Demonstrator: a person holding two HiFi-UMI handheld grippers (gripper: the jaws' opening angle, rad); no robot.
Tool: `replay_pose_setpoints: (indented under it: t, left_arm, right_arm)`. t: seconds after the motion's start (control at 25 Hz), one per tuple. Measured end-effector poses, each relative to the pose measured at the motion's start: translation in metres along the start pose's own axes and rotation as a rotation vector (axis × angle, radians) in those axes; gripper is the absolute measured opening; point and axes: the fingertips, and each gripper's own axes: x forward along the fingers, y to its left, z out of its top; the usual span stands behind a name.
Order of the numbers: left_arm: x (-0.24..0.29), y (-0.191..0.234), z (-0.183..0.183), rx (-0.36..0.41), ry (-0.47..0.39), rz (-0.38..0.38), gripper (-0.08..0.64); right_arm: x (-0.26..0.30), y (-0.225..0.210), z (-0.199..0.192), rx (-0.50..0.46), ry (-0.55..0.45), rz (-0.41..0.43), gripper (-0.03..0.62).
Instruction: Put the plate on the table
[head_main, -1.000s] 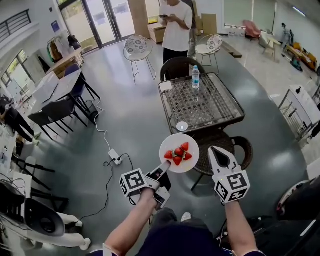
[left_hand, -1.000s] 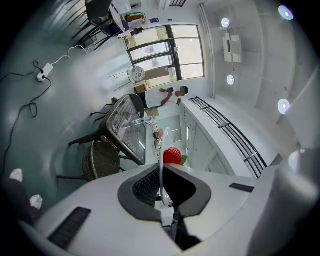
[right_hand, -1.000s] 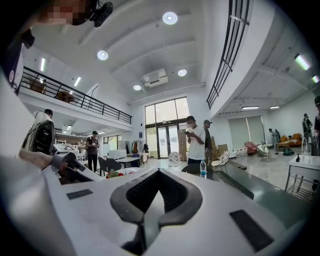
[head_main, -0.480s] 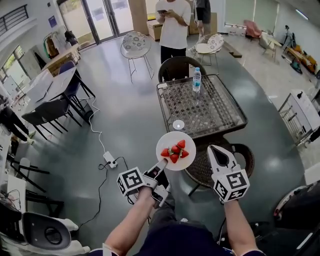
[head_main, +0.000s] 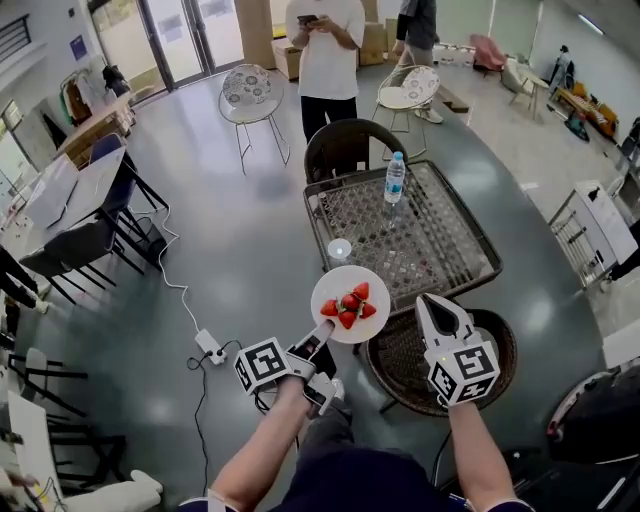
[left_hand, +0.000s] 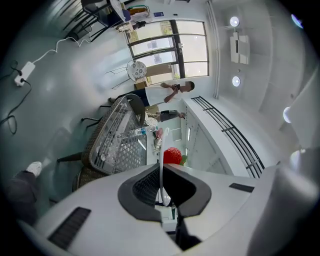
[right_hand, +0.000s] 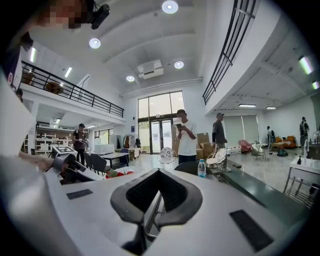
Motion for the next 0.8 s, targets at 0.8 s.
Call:
replay_pose_setpoints:
  t: [0.8]
  left_arm:
    - [0.143,0.041,0.150,0.028,0.122,0.039,0.014]
  right_arm:
    - [0.159,-0.067,-0.003,0.045,0.083,-0.092,0.005]
